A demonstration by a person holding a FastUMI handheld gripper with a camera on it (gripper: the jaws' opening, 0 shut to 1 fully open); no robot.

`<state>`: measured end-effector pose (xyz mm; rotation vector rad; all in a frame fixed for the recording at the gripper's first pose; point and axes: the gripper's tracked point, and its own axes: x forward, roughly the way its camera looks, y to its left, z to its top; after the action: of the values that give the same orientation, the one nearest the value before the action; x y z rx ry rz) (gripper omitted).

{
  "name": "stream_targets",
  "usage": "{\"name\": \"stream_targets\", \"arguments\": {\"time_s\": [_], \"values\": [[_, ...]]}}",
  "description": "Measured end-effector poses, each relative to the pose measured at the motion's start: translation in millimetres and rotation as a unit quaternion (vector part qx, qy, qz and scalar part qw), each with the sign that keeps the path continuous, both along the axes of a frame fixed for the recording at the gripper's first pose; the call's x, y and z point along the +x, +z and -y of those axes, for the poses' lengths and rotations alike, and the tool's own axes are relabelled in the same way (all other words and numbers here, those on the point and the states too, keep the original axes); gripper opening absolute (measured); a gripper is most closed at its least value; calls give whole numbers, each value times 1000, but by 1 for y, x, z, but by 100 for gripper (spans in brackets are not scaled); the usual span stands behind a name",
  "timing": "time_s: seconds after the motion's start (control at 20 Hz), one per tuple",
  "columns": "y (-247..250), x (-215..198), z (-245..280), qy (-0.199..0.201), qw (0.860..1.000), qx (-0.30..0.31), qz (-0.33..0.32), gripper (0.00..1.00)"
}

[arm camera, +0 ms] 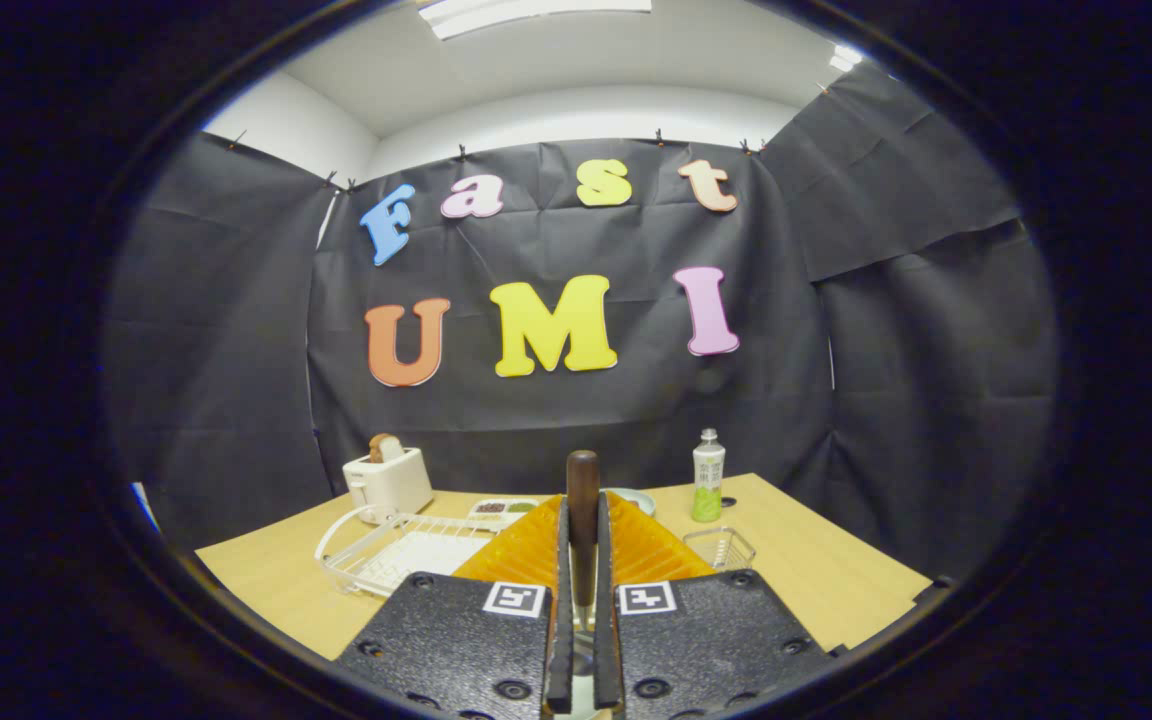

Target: Take the plate from the dish rack, then take the spoon from the basket and place it into the plate.

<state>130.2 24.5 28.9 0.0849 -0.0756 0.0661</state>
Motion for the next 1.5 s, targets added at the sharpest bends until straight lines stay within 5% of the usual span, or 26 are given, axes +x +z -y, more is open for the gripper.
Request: {"name": "stream_targets", "arguments": {"time_s": [0.55,0.9,0.95,1.15,1.5], "values": [[-103,-9,-62,-5,998,-13,-63,13],[-102,-10,-61,-9,999,-8,-43,18],[-94,-15,-56,-17,1000,-7,-25,22],[-74,-34,-53,-32,999,-12,20,72],[-72,-52,-56,-38,998,-46,21,100]]}}
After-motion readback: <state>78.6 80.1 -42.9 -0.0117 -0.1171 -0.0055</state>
